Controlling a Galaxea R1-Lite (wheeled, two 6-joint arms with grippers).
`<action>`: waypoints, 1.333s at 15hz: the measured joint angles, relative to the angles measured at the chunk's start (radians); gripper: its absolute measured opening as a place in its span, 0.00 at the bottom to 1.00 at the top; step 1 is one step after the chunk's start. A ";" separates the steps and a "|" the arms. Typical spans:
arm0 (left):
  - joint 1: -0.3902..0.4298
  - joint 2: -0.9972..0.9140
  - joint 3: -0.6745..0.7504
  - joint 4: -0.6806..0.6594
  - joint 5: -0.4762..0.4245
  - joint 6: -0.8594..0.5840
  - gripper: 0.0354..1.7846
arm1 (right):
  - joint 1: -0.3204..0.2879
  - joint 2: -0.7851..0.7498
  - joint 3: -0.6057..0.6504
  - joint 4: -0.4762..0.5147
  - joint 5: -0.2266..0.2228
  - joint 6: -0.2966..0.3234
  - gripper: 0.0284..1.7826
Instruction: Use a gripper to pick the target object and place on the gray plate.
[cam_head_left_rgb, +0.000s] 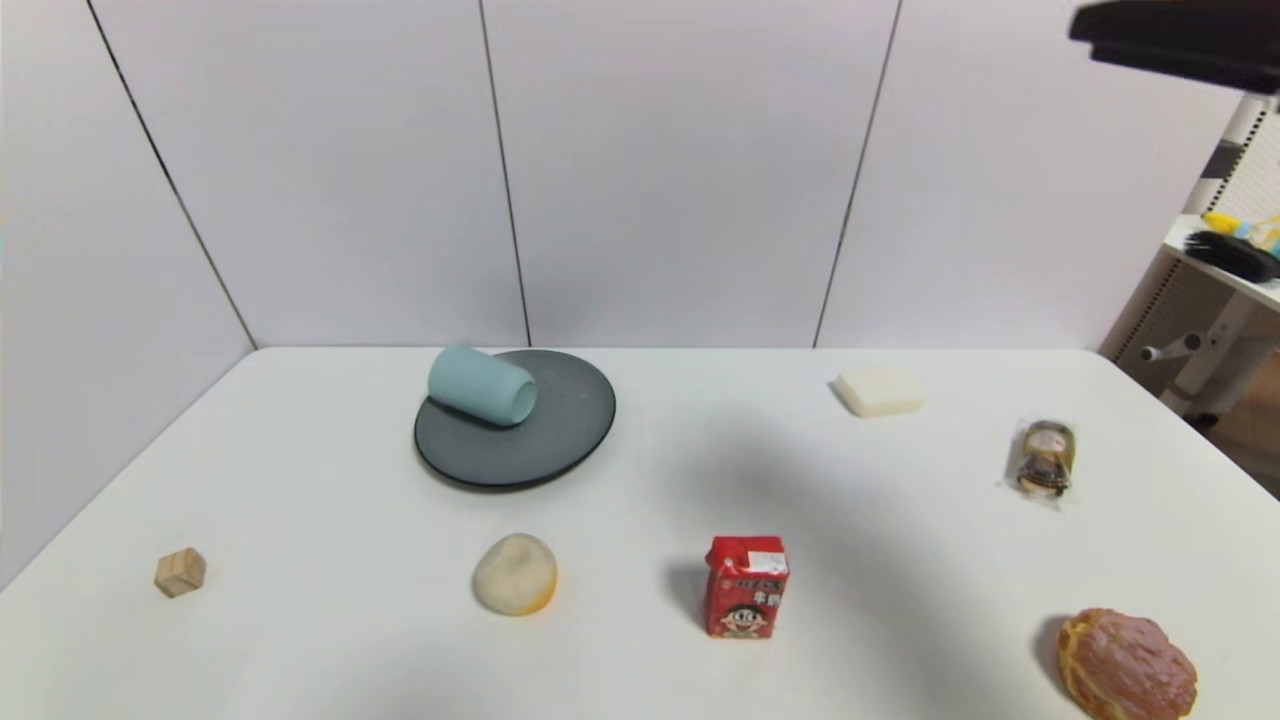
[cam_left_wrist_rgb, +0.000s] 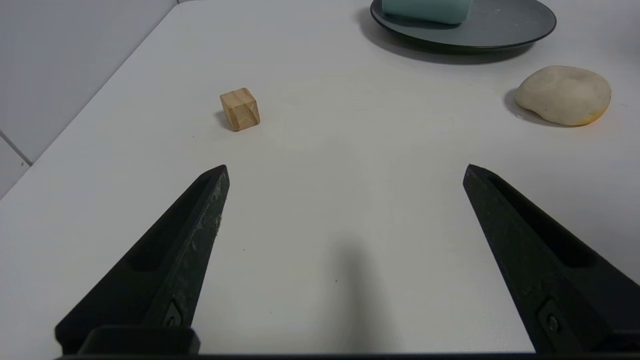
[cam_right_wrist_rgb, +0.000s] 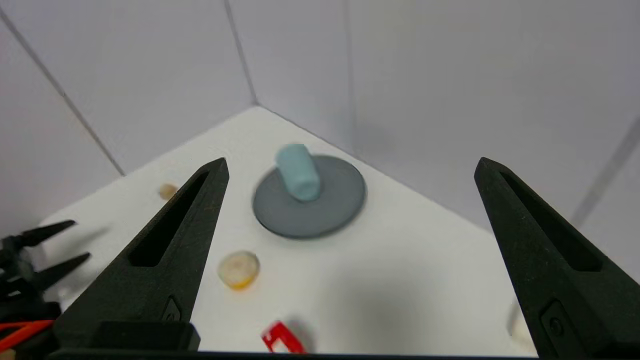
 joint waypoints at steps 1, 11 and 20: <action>0.000 0.000 0.000 0.000 0.000 0.000 0.94 | -0.027 -0.065 0.075 0.016 -0.059 -0.023 0.95; 0.000 0.000 0.000 0.000 0.000 0.000 0.94 | -0.126 -0.626 0.831 0.084 -0.694 -0.128 0.95; 0.000 0.000 0.000 0.000 0.000 0.000 0.94 | -0.169 -0.941 1.281 -0.123 -0.482 -0.093 0.95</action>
